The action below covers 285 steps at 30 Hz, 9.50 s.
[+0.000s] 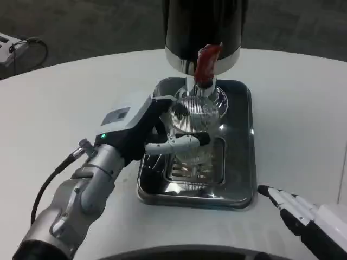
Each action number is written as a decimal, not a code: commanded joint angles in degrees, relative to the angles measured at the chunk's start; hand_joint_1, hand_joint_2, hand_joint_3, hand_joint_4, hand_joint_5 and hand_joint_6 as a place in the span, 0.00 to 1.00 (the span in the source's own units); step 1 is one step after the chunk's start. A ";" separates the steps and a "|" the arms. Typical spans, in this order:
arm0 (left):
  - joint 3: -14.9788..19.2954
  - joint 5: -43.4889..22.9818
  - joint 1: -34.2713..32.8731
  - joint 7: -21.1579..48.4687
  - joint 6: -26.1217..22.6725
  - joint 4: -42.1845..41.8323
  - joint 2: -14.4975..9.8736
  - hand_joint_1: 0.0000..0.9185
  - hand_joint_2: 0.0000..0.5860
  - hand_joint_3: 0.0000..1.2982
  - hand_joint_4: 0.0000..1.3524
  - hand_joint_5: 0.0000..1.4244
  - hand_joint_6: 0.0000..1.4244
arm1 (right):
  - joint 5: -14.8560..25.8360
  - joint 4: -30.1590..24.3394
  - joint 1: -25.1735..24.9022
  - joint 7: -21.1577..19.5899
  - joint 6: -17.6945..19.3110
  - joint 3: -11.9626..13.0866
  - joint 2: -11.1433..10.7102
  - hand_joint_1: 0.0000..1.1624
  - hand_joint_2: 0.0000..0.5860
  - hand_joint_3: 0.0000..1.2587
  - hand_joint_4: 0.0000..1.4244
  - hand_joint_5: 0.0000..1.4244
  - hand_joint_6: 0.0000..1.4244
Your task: Grasp the cup under the faucet to collect the drink, then remove the cup.
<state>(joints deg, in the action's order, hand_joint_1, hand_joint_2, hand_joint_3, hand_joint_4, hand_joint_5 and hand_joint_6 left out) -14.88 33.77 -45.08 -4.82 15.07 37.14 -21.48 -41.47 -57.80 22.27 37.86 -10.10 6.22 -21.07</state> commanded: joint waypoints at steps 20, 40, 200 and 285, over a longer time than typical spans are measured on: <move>2.38 -5.55 2.93 5.44 1.33 -6.37 -3.25 0.14 0.12 0.09 0.10 0.28 0.33 | -1.10 2.03 -1.95 -0.40 -1.39 -3.17 -0.41 0.30 0.75 0.00 0.00 0.00 0.03; 21.44 -21.10 21.71 7.83 -2.22 -34.62 -6.13 0.11 0.14 0.18 0.19 0.29 0.28 | 0.28 1.57 -3.49 -0.92 -2.88 -2.92 0.33 0.31 0.76 0.00 0.00 0.00 0.02; 3.02 -27.42 -7.45 47.07 3.21 -15.71 -9.28 0.00 0.02 0.10 0.04 0.11 0.10 | 8.57 30.87 -26.04 -34.15 -9.43 -18.04 18.47 0.55 0.41 0.00 0.00 0.03 0.00; 4.54 -28.87 -12.55 51.57 4.76 -12.59 -13.20 0.00 0.00 0.12 0.05 0.12 0.05 | 20.98 69.60 -53.40 -48.25 1.25 -15.33 22.62 0.58 0.37 0.00 0.00 0.04 0.00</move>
<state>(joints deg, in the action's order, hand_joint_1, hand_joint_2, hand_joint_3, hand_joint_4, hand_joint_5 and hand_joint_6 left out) -9.46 2.99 -58.35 45.21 20.07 23.18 -33.74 -20.96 10.87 -31.02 -9.88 -9.35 -9.41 1.44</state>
